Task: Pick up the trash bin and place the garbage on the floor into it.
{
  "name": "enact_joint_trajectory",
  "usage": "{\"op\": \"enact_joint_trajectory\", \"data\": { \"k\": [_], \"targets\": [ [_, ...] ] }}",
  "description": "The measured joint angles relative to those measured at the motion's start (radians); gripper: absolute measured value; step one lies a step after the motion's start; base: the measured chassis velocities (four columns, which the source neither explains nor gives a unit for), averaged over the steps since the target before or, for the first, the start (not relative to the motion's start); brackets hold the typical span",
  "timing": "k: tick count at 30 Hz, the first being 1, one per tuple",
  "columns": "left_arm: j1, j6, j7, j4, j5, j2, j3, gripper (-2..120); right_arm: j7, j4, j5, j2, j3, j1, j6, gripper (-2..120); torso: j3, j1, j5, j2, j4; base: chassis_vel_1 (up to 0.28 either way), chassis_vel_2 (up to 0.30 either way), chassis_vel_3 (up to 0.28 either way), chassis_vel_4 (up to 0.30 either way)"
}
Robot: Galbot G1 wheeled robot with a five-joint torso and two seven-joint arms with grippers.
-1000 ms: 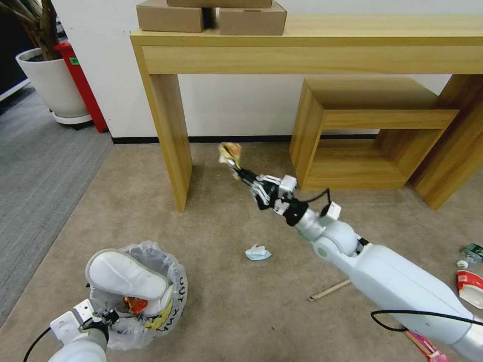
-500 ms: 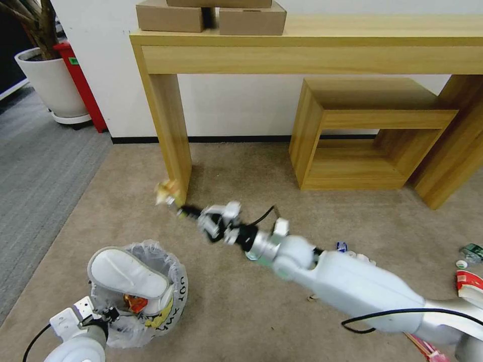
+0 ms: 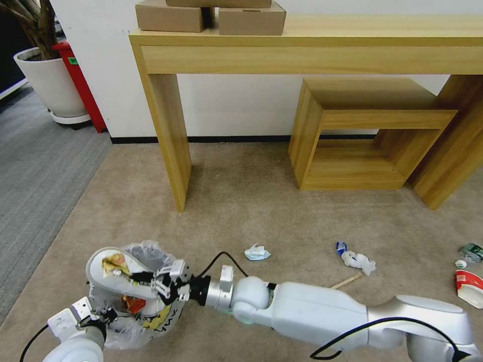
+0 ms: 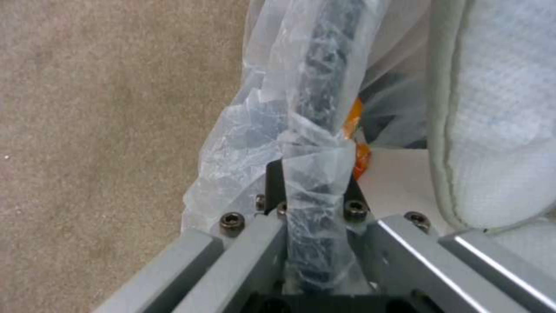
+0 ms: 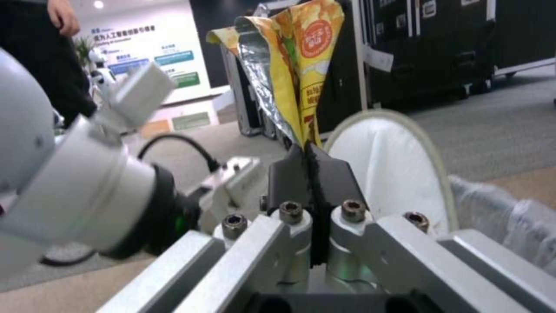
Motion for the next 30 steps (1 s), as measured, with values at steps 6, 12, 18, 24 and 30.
{"op": "enact_joint_trajectory", "data": {
  "k": [6, 12, 18, 24, 30],
  "targets": [
    [0.006, -0.001, -0.003, -0.007, 0.005, -0.007, -0.004, 0, 0.0, -0.025, -0.033, -0.008, -0.005, -0.011, 0.022, 0, 0.0, 0.0, 0.0001, 0.0, 0.0, 0.0, 0.0, 0.0, 0.0],
    [0.014, -0.001, -0.003, -0.013, 0.017, -0.013, -0.003, 0, -0.003, -0.011, -0.046, -0.046, 0.0, -0.019, 0.003, 12, 0.0, 0.0, 0.0002, 0.0, -0.0001, 0.0, 0.0, 0.0, 0.0],
    [0.022, -0.001, -0.003, -0.02, 0.019, -0.013, -0.012, 0, -0.012, -0.001, -0.039, -0.059, 0.004, -0.025, -0.015, 32, 0.0, 0.0, 0.0002, 0.0, -0.0001, 0.0, 0.0, 0.0, 0.0],
    [0.026, -0.001, -0.003, -0.02, 0.021, -0.014, -0.019, 0, -0.009, -0.001, -0.043, -0.06, 0.004, -0.023, -0.016, 57, 0.0, 0.0, 0.0002, 0.0, 0.0, 0.0, 0.0, 0.0, 0.0],
    [0.024, -0.001, -0.003, -0.025, 0.014, -0.01, -0.024, 0, 0.03, -0.002, -0.058, -0.054, 0.03, -0.029, -0.013, 77, 0.0, 0.0, 0.0002, 0.0, 0.0001, 0.0, 0.0, 0.0, 0.0]
  ]
}}
